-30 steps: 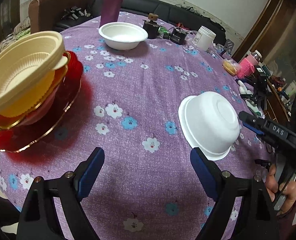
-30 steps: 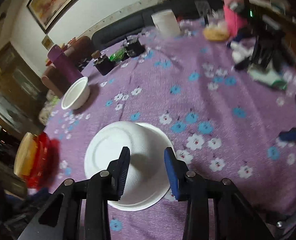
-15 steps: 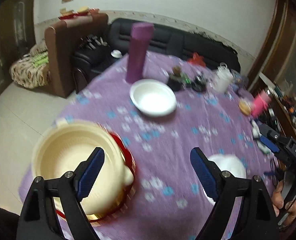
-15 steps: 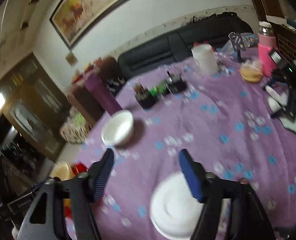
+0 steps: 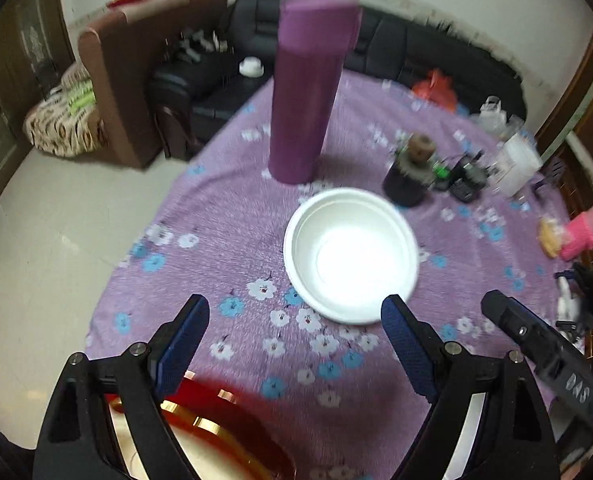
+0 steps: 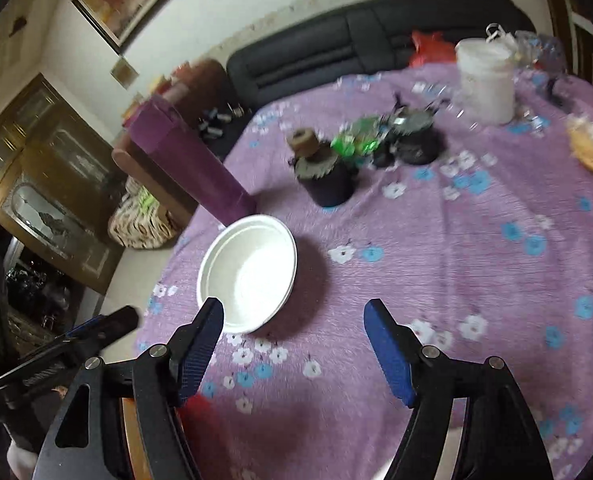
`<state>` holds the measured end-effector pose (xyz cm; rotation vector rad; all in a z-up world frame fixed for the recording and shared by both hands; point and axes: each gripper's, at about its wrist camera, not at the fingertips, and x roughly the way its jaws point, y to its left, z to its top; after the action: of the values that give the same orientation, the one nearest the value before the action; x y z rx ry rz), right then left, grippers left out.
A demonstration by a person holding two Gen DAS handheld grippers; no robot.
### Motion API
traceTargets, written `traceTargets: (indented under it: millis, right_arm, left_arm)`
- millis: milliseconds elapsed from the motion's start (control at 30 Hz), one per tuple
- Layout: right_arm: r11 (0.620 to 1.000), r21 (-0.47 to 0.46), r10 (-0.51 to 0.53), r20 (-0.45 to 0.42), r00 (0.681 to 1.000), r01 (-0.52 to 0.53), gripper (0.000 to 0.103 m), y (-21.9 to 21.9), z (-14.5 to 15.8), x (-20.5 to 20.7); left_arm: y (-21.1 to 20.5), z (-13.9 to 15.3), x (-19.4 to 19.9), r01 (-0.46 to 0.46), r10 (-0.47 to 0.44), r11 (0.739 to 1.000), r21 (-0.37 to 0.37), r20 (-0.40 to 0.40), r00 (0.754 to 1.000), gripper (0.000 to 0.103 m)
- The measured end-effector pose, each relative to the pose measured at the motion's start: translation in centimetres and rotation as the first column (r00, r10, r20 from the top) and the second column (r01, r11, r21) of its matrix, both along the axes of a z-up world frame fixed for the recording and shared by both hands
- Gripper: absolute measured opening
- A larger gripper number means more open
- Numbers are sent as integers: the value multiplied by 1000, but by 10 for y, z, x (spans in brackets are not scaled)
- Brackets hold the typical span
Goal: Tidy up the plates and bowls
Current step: 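Move the left tool to the white bowl beside the purple bottle, then grasp the rim of the white bowl with the left tool and lift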
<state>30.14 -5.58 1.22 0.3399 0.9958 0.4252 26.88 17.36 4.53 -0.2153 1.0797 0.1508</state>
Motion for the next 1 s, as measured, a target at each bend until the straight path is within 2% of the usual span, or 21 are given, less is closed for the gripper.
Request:
traceTargets:
  millis: [133,300,400,567,633,700,833,933,1000]
  right_arm:
    - [999,-53,7,-31,999,-9,77,23,-21,22]
    - [999,-54,2,-92,996,-7,71,37,-44,46]
    - [999,-53,2,-126,992,-9,64,44,-57,54]
    - [1000,-30,-9,-182,983,4,53,45,-73,65]
    - [1000,-15,-6,-198,980,3,44,45,-78,69]
    - [1000,-14,0,-203,979,-3,37,48,-80,70]
    - [1000,5,15,-213,977,-15,20,52,-83,70]
    - [1000,-3,17,-198,980,-17,16,56,-80,67]
    - [1000,-10,16,-182,983,-18,16,57,-76,62]
  left_arm:
    - [6,-29,33,-34,31,998,-49,-78,997,87]
    - [12,-56,64,-76,66,995,-69,-146,987,87]
    - [13,-66,73,-73,56,993,-96,-171,984,78]
    - [9,-89,86,-59,25,990,-127,-255,967,46]
    - [7,-97,88,-55,17,990,-130,-279,960,39]
    - [5,-97,89,-50,18,993,-111,-271,962,37]
    - [8,-92,87,-60,28,992,-114,-262,965,22]
    - [12,-88,81,-64,30,990,-123,-261,965,15]
    - [12,-85,77,-60,25,990,-127,-259,965,15]
